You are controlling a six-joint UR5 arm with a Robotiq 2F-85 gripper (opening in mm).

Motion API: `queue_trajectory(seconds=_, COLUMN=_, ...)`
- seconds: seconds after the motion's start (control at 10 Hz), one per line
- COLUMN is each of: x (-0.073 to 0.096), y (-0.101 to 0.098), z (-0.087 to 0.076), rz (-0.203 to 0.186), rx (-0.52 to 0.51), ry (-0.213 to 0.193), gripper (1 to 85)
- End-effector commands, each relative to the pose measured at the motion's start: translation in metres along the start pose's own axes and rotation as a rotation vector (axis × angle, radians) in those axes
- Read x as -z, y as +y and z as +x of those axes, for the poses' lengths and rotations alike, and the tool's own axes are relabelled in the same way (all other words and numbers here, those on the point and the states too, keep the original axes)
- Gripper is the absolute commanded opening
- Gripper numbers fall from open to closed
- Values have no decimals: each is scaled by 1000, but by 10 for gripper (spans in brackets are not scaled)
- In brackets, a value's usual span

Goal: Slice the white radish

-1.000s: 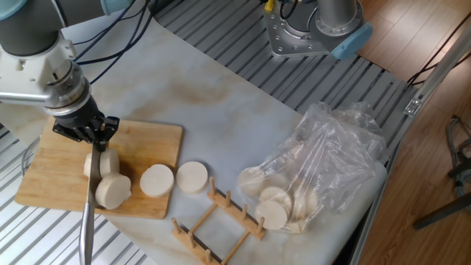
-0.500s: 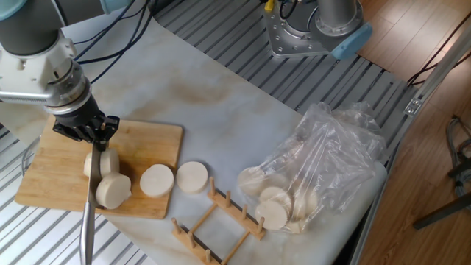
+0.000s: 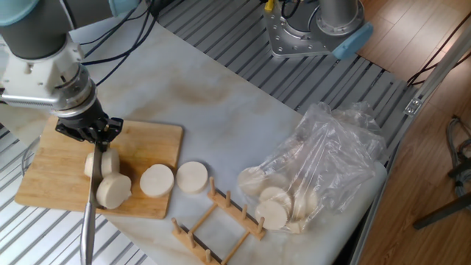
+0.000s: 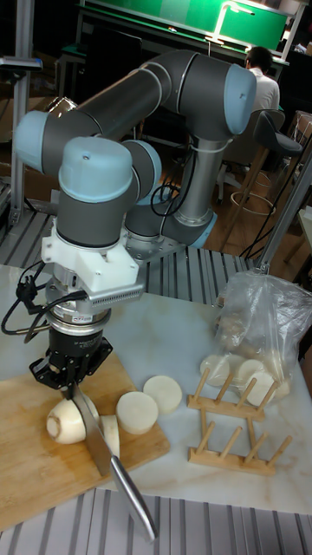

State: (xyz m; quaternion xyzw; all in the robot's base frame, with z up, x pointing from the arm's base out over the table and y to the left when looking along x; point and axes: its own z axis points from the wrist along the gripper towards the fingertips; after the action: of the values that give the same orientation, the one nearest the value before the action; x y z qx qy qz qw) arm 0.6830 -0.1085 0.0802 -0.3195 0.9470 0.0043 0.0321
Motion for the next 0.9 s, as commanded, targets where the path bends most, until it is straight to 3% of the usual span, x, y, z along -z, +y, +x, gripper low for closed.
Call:
queue_trajectory(seconds=0.0, x=19, y=-4, z=11, rz=-49, rx=44, ry=-1, gripper=413)
queue_trajectory(seconds=0.1, x=20, y=0, z=11, rz=-73, rx=43, ry=-6, gripper=503)
queue_trajectory(seconds=0.3, x=20, y=6, z=5, rz=-96, rx=39, ry=-28, gripper=557)
queue_trajectory(seconds=0.4, x=20, y=7, z=-1, rz=-102, rx=25, ry=-32, gripper=547)
queue_trajectory(seconds=0.6, x=15, y=2, z=-7, rz=-78, rx=-7, ry=0, gripper=453)
queue_trajectory(seconds=0.8, x=10, y=3, z=-11, rz=-88, rx=-25, ry=27, gripper=417)
